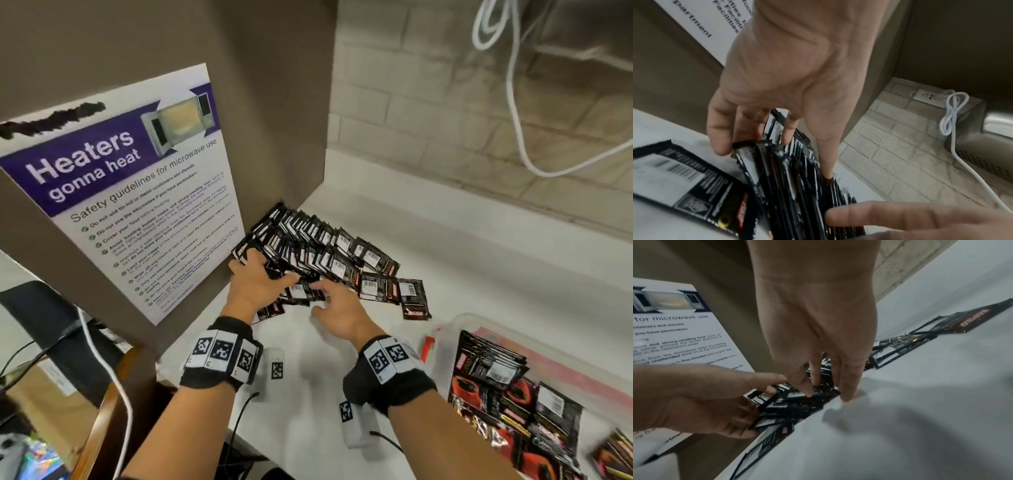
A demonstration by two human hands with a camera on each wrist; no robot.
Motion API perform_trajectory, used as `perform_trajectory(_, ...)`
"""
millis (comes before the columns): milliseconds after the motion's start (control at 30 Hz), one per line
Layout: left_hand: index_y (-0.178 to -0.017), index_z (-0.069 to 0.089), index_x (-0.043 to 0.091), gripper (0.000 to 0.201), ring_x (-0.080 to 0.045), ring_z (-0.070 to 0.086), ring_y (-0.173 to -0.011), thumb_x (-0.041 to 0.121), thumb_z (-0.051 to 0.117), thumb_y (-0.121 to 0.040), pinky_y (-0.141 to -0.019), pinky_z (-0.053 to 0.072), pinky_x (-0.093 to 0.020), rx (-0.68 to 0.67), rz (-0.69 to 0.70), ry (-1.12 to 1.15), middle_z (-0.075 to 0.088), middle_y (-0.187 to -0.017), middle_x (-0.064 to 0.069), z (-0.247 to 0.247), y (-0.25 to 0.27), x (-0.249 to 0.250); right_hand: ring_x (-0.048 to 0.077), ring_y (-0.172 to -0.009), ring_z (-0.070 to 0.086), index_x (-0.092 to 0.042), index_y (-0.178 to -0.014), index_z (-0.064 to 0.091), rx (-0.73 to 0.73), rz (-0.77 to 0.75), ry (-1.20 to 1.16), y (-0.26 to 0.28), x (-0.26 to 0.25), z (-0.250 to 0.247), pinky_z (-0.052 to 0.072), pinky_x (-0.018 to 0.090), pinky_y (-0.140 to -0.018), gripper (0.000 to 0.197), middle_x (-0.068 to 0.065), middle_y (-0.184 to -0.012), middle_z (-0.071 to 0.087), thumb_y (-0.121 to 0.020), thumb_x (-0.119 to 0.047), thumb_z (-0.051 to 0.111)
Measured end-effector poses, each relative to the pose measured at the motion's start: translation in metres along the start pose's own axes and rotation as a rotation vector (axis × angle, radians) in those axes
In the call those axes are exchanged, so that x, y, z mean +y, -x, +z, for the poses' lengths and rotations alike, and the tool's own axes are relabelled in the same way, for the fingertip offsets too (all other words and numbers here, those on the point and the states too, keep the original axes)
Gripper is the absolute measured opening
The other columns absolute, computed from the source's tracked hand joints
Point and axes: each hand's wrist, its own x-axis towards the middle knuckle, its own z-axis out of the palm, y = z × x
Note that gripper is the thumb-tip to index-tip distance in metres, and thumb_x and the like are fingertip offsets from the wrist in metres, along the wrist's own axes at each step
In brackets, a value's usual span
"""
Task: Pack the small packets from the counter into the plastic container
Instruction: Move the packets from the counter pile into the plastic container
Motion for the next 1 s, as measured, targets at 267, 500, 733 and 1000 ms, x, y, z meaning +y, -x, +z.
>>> perform_trajectory(267,-0.112,0.042,0.02,0.062,-0.015,0.047,-0.082,0.032,0.087,-0.072,-0.067,0.043,-0.021,-0.058,0.02,0.054,0.022,-0.117,-0.004,0.013,-0.005,0.012,0.011,-0.088,0.05,-0.025,-0.133,0.06,0.114,-0.1,0.0,-0.005,0.01,0.01,0.034,0.02,-0.077,0.043,0.006,-0.11,0.056,-0.091,-0.017,0.063)
perform_trajectory(500,-0.117,0.046,0.02,0.049,-0.013,0.056,-0.072,0.018,0.078,-0.08,-0.054,0.042,-0.026,-0.15,-0.005,0.074,0.057,-0.109,-0.008,0.015,-0.007,0.012,0.021,-0.096,0.054,-0.025,-0.126,0.064,0.143,-0.153,-0.069,-0.001,0.011,0.015,0.044,0.03,-0.087,0.039,0.007,-0.099,0.058,-0.089,-0.014,0.064)
perform_trajectory(733,-0.108,0.056,0.022,0.04,-0.014,0.054,-0.061,0.003,0.074,-0.078,-0.052,0.043,-0.024,-0.214,0.067,0.136,0.061,-0.089,-0.004,-0.004,0.004,0.017,0.012,-0.086,0.053,-0.017,-0.118,0.051,0.188,-0.126,-0.331,0.012,0.011,0.008,0.045,0.024,-0.079,0.032,0.002,-0.105,0.052,-0.09,-0.013,0.066)
perform_trajectory(1000,-0.101,0.063,0.038,0.037,-0.009,0.068,-0.093,0.015,0.081,-0.079,-0.081,0.051,-0.031,-0.347,0.415,0.39,0.071,-0.099,0.013,-0.027,0.039,0.062,0.009,-0.104,0.064,-0.037,-0.142,0.027,0.129,-0.161,-0.878,0.043,-0.016,-0.035,0.06,0.035,-0.082,0.06,-0.002,-0.125,0.052,-0.092,-0.021,0.056)
